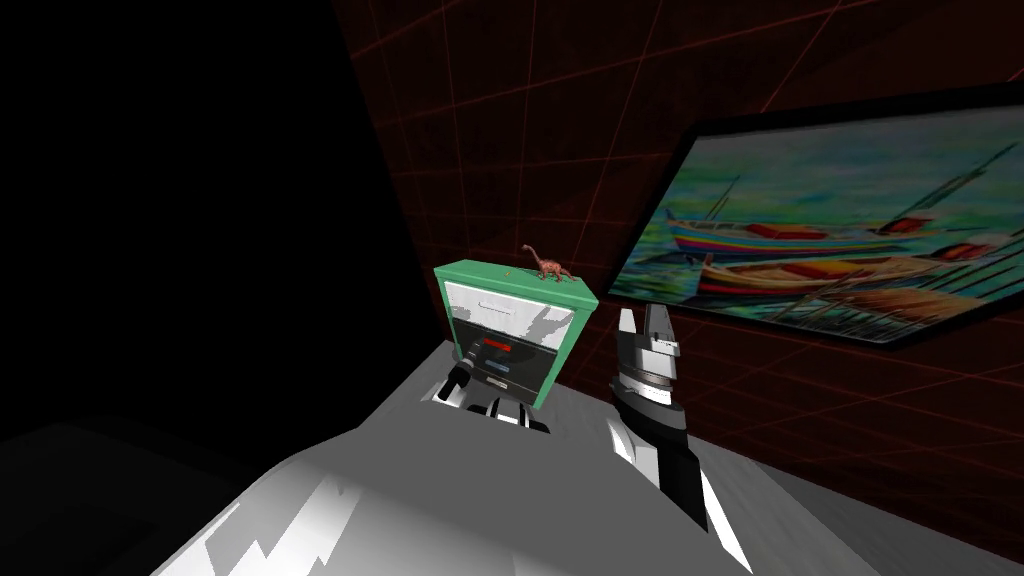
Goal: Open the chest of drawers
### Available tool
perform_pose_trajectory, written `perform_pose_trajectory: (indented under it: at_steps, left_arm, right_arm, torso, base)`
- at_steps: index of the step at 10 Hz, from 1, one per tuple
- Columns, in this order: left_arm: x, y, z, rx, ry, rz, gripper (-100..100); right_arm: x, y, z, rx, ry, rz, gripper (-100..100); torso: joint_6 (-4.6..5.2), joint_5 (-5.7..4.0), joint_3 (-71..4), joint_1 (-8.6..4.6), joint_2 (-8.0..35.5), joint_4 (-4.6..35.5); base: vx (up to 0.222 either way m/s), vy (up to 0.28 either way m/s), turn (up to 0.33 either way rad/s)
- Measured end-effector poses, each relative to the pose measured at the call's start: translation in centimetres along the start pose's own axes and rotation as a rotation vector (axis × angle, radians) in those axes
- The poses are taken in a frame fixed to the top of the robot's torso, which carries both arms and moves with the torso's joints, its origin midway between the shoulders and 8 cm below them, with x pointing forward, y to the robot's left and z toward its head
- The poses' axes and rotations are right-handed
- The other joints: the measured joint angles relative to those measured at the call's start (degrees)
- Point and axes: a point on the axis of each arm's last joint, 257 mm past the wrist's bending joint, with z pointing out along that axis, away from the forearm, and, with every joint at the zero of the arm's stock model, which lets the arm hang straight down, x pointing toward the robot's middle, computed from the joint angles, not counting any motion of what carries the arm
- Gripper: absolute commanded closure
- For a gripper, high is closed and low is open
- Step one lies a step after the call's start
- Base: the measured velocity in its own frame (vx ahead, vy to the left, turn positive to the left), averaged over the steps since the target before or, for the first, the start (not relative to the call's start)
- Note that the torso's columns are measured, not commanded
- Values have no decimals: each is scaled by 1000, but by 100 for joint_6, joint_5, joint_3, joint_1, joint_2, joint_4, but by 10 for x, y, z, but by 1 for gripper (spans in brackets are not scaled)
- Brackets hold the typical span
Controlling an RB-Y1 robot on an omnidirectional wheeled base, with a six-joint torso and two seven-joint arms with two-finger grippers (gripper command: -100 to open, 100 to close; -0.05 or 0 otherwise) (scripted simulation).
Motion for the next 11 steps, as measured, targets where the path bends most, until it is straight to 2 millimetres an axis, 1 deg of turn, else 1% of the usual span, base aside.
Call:
perform_pose_trajectory:
  at_steps: [2, 3, 5, 6, 7, 8, 10, 11]
  left_arm:
    - [8, -2, -7, 0, 12, 1, 100]
    - [9, -1, -8, -2, 13, 1, 100]
    - [8, -6, -9, 3, 16, 1, 100]
    - [10, -7, -12, 1, 19, 1, 100]
    - [11, -7, -14, -2, 21, 2, 100]
    - [11, -3, -16, -14, 22, 2, 100]
    - [12, -5, -21, -9, 25, 1, 100]
    - [13, -5, -23, -8, 28, 2, -100]
  right_arm:
    - [0, 0, 0, 0, 0, 0, 0]
    - [0, 0, 0, 0, 0, 0, 0]
    - [0, 0, 0, 0, 0, 0, 0]
    - [0, 0, 0, 0, 0, 0, 0]
    - [0, 0, 0, 0, 0, 0, 0]
    - [0, 0, 0, 0, 0, 0, 0]
    - [0, 0, 0, 0, 0, 0, 0]
    - [0, 0, 0, 0, 0, 0, 0]
  torso:
    - [6, -1, -1, -10, 2, 4]
    - [3, -1, -2, -8, -3, -1]
    - [3, 1, 23, 0, 40, 11]
    - [5, -3, 19, -8, 36, 18]
    - [9, -11, 11, -25, 25, 27]
    - [5, -14, -8, -29, -10, 16]
    - [-2, -5, 11, -2, 27, 14]
    - [-1, -7, 12, -7, 25, 20]
  base:
    - [19, 5, 48]
    - [-112, 10, 9]
    - [-178, 38, 5]
    - [-175, 20, 10]
    - [-75, 10, 3]
    - [-111, 26, 16]
    - [-180, 41, 11]
    - [-89, 19, -6]
